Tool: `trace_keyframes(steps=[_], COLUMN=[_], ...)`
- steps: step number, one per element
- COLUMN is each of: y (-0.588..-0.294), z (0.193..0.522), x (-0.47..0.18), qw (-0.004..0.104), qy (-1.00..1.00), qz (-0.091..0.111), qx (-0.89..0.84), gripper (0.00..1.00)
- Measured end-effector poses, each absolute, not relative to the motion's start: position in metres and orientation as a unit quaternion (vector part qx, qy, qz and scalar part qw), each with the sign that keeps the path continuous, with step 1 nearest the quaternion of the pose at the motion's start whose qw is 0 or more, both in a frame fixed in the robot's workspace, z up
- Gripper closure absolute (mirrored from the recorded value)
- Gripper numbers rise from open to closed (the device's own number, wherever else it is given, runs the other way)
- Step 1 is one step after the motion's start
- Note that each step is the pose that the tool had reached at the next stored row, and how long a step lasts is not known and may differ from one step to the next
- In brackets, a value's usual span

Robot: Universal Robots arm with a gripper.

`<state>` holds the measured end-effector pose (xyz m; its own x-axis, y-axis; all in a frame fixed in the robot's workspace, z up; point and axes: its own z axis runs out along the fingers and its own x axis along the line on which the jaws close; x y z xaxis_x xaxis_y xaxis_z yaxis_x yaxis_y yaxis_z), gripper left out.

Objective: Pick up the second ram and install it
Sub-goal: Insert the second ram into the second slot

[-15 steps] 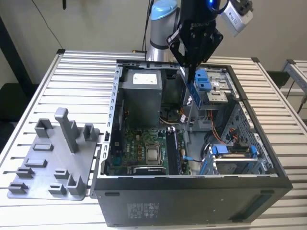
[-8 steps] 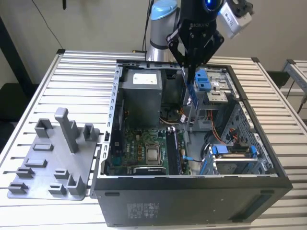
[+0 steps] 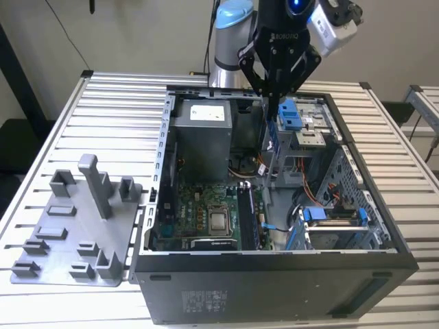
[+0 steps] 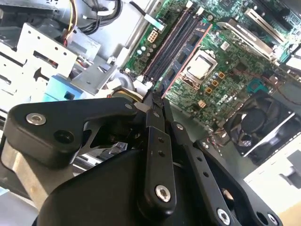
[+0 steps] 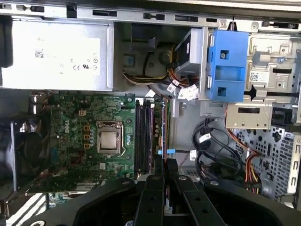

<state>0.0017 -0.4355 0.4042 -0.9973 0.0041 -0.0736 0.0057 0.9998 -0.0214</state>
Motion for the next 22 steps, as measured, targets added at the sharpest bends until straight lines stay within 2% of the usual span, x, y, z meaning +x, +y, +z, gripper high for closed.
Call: trace_keyframes(steps=[9, 15, 22], y=[-0.4354, -0.4355, -0.4355], z=[0.4038, 0.4031, 0.4020], x=[0.0019, 0.0024, 0.0024], qw=[0.033, 0.015, 0.014], qy=[0.999, 1.000, 1.000], qz=[-0.011, -0.011, -0.011], qx=[0.007, 0.006, 0.007], gripper=[0.86, 0.86, 0.86])
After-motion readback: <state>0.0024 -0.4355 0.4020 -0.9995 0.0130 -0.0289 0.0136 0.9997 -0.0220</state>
